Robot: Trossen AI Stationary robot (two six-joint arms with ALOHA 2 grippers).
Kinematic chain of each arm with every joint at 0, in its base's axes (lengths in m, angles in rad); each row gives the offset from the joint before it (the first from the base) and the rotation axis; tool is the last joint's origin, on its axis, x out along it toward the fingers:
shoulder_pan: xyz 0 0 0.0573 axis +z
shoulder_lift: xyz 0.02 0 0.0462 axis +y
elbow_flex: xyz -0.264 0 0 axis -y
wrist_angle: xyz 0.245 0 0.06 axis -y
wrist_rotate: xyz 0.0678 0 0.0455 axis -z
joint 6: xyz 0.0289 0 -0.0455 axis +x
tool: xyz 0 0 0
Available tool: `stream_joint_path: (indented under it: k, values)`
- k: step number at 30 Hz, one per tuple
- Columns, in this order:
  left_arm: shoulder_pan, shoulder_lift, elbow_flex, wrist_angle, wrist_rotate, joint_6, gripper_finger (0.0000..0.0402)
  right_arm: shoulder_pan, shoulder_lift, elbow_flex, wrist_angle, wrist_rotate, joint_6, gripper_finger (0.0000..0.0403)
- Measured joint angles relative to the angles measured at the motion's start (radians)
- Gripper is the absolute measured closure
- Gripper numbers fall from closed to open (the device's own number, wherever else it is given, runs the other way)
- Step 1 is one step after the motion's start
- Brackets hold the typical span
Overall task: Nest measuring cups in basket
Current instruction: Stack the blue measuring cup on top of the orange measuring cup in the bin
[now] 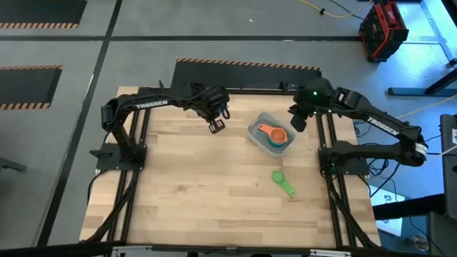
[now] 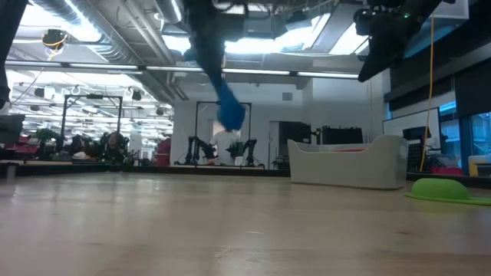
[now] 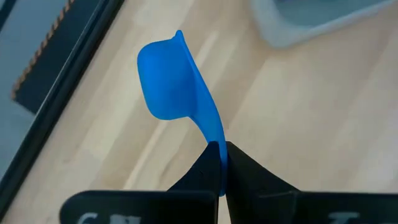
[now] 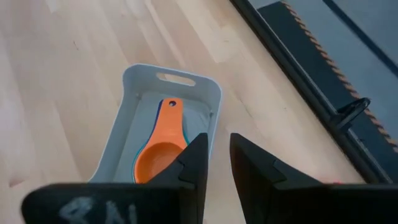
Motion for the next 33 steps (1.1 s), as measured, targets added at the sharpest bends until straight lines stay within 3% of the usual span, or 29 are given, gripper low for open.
stream_joint_path:
  k: [6, 22, 28, 33]
  values:
    - [-0.042, -0.001, 0.087, 0.018, 0.012, -0.017, 0.0401, 0.000, -0.013, 0.000, 0.001, 0.000, -0.012, 0.0330]
    - [-0.124, 0.047, 0.095, 0.241, 0.081, -0.038, 0.0401, 0.000, -0.013, 0.000, 0.001, 0.001, -0.042, 0.0330]
    - [-0.134, 0.119, 0.091, 0.320, 0.210, -0.038, 0.0401, -0.001, -0.015, 0.000, -0.001, 0.013, -0.065, 0.0330]
    - [-0.119, 0.168, 0.091, 0.499, 0.436, -0.037, 0.0401, -0.003, -0.027, 0.000, -0.027, 0.015, -0.079, 0.0330]
